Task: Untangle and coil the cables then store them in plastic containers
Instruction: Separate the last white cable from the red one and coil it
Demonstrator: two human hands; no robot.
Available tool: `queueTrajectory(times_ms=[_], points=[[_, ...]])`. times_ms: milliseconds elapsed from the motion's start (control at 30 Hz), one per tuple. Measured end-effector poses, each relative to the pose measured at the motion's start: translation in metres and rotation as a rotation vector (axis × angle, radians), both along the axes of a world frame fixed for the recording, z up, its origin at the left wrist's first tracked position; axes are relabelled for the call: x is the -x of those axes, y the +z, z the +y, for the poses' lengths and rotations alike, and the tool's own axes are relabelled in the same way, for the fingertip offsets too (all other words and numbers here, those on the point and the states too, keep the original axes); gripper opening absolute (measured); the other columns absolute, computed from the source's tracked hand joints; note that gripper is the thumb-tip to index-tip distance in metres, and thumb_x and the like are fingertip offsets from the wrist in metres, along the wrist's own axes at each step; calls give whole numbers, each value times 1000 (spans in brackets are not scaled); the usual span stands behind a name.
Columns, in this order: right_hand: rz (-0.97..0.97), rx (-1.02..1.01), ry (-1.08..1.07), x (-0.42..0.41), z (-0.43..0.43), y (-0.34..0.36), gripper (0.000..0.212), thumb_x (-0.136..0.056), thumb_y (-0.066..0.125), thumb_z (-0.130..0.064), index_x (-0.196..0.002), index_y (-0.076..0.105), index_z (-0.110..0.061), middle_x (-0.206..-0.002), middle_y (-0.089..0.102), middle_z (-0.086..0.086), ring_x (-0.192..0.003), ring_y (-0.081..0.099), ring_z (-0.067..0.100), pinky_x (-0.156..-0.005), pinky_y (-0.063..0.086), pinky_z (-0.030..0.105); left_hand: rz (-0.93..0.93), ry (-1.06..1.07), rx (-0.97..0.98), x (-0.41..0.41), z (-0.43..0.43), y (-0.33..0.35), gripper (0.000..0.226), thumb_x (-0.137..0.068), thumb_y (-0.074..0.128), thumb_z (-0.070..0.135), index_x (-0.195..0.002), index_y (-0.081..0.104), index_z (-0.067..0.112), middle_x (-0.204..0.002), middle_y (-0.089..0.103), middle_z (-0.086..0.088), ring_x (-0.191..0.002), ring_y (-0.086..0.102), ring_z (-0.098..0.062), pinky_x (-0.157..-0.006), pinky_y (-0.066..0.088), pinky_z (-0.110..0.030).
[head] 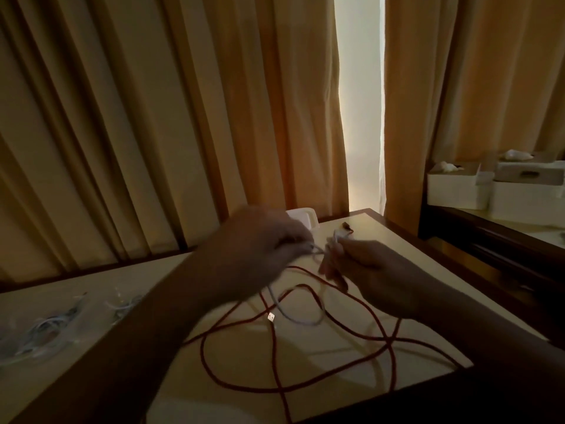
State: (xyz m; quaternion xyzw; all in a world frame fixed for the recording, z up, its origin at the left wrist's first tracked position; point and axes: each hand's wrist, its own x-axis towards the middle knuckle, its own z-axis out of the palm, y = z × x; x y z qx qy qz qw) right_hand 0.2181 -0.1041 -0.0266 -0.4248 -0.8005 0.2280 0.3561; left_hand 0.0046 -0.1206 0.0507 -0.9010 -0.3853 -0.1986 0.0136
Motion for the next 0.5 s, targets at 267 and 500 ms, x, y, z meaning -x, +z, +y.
queueTrajectory(times_ms=[267,500], points=[[1057,385,617,20,-44,27,29,-98,46,-32,-87,63,-11,-83,62,10,-98,65,25,-90,55,29,-455,-217,76,-3,41,-34,37,-97,63,2,-101,69,38,-82,70,25,-78,67,2,-68,53,-18],[197,-516,-182,17,15,31,39,-106,37,-36,-117,62,-8,-110,69,-7,-101,68,4,-76,52,11,-408,16,494,-22,19,-45,19,-104,56,29,-108,63,46,-70,64,4,-58,62,-4,-58,56,-22]])
